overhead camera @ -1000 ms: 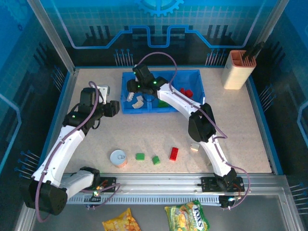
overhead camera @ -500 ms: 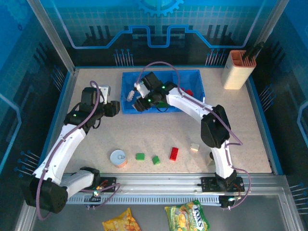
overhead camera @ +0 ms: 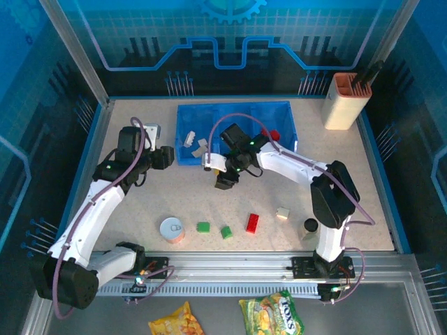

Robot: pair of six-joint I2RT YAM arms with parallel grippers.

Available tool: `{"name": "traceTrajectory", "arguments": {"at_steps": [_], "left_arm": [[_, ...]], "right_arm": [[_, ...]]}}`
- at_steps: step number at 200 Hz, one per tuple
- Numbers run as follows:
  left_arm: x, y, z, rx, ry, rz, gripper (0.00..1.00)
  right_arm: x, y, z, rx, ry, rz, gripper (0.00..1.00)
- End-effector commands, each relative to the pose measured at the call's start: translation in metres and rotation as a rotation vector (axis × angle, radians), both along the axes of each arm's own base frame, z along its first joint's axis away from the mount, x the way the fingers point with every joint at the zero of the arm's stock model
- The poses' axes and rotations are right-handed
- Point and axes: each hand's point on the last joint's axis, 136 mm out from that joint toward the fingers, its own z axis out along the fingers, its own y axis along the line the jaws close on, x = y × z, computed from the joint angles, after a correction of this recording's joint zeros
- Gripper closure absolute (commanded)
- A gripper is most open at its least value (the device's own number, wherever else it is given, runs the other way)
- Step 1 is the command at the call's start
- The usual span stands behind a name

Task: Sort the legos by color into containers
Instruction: Pick up the lego from the bottom-center of the table.

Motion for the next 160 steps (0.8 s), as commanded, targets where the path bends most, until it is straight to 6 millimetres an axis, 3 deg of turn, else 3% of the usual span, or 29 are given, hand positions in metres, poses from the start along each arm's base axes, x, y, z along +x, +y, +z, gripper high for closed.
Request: {"name": "traceTrajectory", "arguments": {"at_steps": [1, 93, 160], "left_arm": [[0.000, 0.001, 0.001, -0.019, -0.003, 0.008, 0.39], [0.000, 0.002, 0.001, -0.016, -0.005, 0.011, 0.39], [0.001, 0.003, 0.000, -0.017, -0.002, 0.014, 0.38]], "right_arm": [[-0.030, -0.012, 0.002, -0.027, -0.036, 0.206, 0.50], [-0.106, -0.031, -0.038, -0.219, -0.039, 0.368, 0.49], [-0.135, -0.035, -0.061, -0.293, -0.055, 0.354, 0.45]]}}
